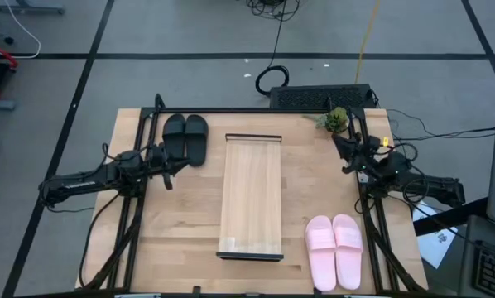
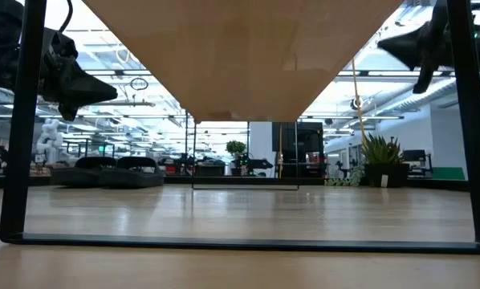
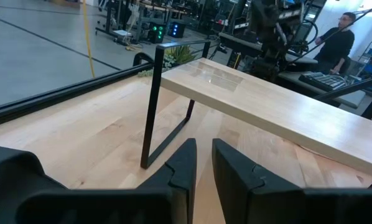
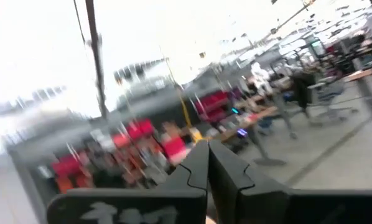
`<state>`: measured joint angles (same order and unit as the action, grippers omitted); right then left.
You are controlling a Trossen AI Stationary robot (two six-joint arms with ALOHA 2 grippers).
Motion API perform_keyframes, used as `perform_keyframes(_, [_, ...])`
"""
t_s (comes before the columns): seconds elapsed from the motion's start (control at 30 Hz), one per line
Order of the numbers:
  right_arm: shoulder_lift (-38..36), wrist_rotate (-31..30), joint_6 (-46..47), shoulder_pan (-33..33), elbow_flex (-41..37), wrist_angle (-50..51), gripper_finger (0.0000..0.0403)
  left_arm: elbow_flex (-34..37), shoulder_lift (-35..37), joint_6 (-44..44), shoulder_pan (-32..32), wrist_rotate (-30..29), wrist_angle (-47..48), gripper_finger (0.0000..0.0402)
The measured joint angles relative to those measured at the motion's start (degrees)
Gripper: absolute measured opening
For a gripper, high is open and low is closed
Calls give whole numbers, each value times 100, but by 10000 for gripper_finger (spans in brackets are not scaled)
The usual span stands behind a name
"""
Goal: Pick and place slides into the shelf
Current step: Put the left black slipper on the shelf
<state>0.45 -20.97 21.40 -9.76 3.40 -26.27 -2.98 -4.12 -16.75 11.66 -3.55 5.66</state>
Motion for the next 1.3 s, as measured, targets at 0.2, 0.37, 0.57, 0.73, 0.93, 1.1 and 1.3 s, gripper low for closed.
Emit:
perform_keyframes(0.2, [-2,2,773,-1,-1,-1065,0,26,0,-272,-1,-16,-920,53])
perform_keyframes(0.37, [-2,15,979,0,-2,-1608,0,20,-2,-540,1,-469,-2309,53])
perform_keyframes(0.57, [-2,257,904,0,-2,-2117,0,12,0,-985,0,-1209,-3732,53])
perform_keyframes(0.73, [13,466,357,0,69,-2770,0,9,0,-879,1,-1365,-4738,53])
perform_keyframes(0.93, [403,1170,-612,0,814,-2793,0,-347,0,354,0,-2020,-5082,53])
perform_keyframes(1.1, [1403,1791,-1029,0,1951,-2230,0,-1940,-58,1242,-2,-3042,-1639,53])
perform_keyframes(1.3, [2904,1825,-1633,0,3728,-414,0,-4364,-900,703,-2,-4006,2483,53])
